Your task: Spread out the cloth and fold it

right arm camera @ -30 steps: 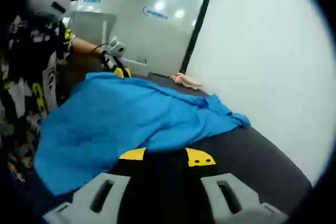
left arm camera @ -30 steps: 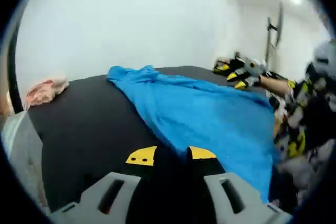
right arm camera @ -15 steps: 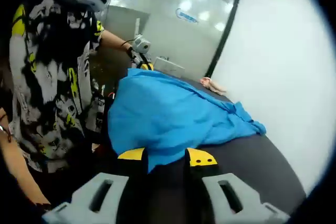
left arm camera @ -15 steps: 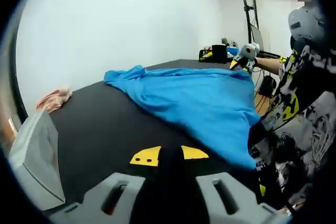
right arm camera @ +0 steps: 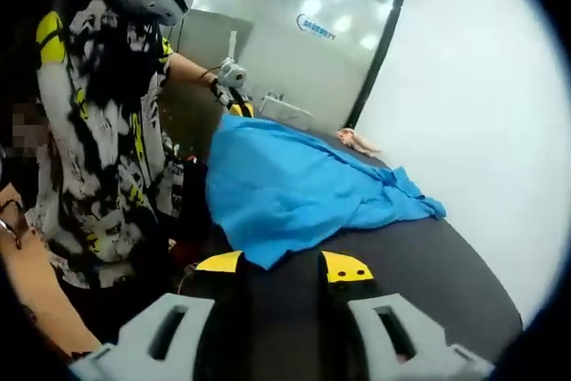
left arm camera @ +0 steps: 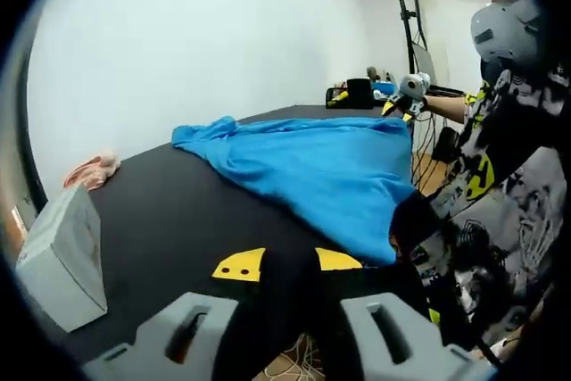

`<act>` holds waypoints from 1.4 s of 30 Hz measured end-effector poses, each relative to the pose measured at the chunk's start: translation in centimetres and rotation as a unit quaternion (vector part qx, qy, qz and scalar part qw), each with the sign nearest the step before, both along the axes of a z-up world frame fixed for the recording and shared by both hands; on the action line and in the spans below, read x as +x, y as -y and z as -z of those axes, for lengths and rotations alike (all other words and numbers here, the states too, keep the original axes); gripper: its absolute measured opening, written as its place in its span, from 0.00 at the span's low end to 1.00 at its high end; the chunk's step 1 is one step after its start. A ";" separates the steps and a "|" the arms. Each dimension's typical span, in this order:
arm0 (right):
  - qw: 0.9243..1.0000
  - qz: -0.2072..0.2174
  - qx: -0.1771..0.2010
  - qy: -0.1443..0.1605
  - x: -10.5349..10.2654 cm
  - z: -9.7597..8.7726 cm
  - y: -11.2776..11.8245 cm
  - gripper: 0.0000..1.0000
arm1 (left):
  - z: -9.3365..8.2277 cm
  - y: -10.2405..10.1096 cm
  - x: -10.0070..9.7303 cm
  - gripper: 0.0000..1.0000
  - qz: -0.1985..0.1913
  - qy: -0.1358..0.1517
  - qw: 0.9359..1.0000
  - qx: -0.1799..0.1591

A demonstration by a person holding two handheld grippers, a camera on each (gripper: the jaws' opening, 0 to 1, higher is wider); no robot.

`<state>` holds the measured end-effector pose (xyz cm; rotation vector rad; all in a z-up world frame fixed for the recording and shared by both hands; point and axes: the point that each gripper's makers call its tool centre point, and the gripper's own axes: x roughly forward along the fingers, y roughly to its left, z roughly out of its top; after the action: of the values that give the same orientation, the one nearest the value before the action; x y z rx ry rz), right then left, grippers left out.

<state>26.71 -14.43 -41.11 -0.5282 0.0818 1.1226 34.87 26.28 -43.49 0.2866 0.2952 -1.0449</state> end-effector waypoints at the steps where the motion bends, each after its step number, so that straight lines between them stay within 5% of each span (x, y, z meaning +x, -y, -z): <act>1: 1.000 -0.009 -0.002 -0.003 -0.1 0.3 -0.6 0.35 | 0.0 0.6 -0.1 0.20 0.007 0.001 1.000 0.000; 3: 0.999 -0.021 -0.026 0.003 0.3 1.2 -2.0 0.33 | -0.2 1.8 0.3 0.21 0.012 0.016 1.000 -0.001; 7: 0.999 -0.039 -0.001 0.022 1.7 0.6 -4.7 0.29 | -0.4 4.0 1.0 0.23 0.024 0.034 0.999 -0.013; 10: 0.997 -0.054 -0.003 0.054 2.1 0.1 -6.3 0.29 | -1.0 6.0 1.3 0.25 0.050 0.101 0.994 0.017; 12: 0.996 -0.058 -0.004 0.071 2.1 -0.5 -6.6 0.29 | -1.1 7.3 0.8 0.24 0.067 0.112 0.991 0.029; 15: 0.995 -0.063 -0.012 0.074 1.6 -0.9 -6.3 0.30 | -1.1 8.3 0.0 0.22 0.078 0.111 0.990 0.032; 22: 0.996 -0.059 -0.024 0.059 0.6 -1.3 -4.0 0.33 | -1.2 7.0 -1.0 0.26 0.086 0.119 0.989 0.033; 27: 0.995 -0.079 -0.039 0.054 0.9 0.1 -5.7 0.33 | -1.9 8.3 0.6 0.45 0.088 0.148 0.985 0.023; 32: 0.994 -0.086 -0.042 0.052 0.4 -0.3 -5.7 0.33 | -1.7 7.6 0.2 0.45 0.098 0.116 0.988 0.027; 36: 0.997 -0.058 -0.027 0.053 -0.1 -0.7 -3.7 0.33 | -1.1 5.8 -1.5 0.44 0.116 0.098 0.987 0.048; 42: 0.997 0.001 -0.030 0.065 1.9 -0.4 -0.2 0.32 | -0.7 6.3 -2.3 0.38 0.130 0.110 0.984 0.055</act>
<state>28.56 -14.25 -40.66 -0.6531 0.0016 1.0835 32.54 20.00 -42.78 0.5468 0.1165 -1.2447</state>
